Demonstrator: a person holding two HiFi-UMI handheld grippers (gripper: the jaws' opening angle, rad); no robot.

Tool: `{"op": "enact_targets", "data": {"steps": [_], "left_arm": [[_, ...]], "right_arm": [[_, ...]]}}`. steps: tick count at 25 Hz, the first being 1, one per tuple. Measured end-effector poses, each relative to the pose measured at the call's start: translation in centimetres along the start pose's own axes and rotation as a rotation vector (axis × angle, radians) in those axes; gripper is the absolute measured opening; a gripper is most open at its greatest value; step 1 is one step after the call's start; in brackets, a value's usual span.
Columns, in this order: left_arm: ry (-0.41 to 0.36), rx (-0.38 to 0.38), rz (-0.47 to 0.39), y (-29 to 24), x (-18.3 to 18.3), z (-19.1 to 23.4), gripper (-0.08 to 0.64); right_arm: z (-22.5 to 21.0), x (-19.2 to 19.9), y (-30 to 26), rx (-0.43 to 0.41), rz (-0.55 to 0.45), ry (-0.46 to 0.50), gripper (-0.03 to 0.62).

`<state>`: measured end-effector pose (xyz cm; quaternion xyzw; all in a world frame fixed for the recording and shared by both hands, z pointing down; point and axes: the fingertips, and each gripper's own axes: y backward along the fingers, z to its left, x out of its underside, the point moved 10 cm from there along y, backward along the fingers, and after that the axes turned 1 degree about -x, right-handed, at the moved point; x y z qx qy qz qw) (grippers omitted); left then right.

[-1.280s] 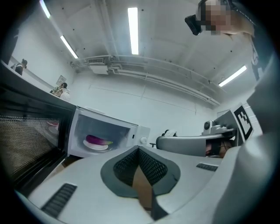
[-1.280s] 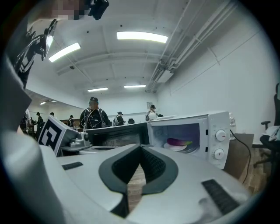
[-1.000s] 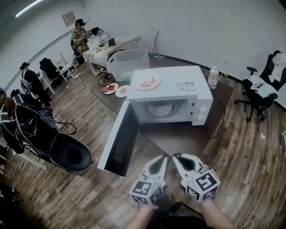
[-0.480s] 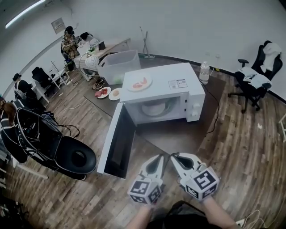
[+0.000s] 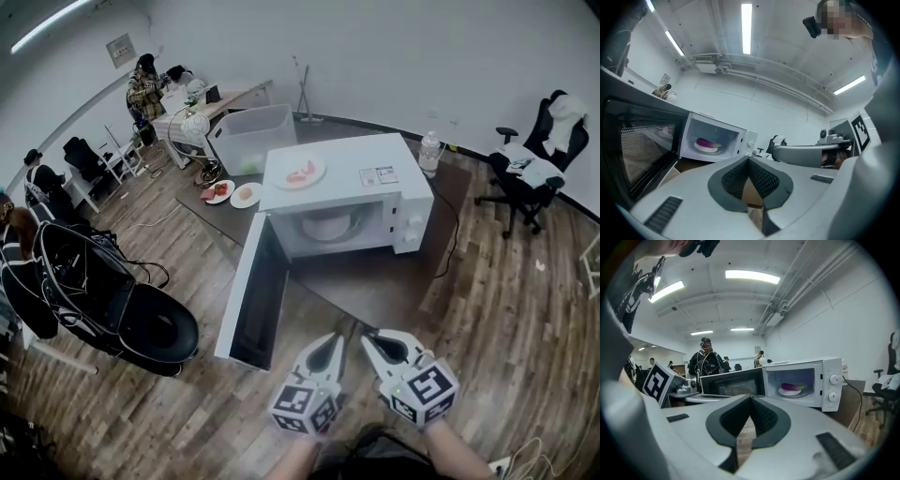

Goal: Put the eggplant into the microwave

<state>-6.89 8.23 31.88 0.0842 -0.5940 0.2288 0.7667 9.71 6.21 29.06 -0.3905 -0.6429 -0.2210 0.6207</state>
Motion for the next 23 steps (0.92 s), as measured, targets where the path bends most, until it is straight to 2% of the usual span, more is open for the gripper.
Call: {"op": "enact_targets", "data": {"steps": [8,23], "left_arm": [[0.008,0.001,-0.018,2.3,0.3,0.2,0.000],[0.045,-0.006,-0.030,7.1,2.1,-0.4,0.000]], "right_arm": [[2.1,0.1,0.7,0.016,0.003,0.025,0.002],[6.2,1.7,3.0,0.027,0.025,0.015,0.002]]}}
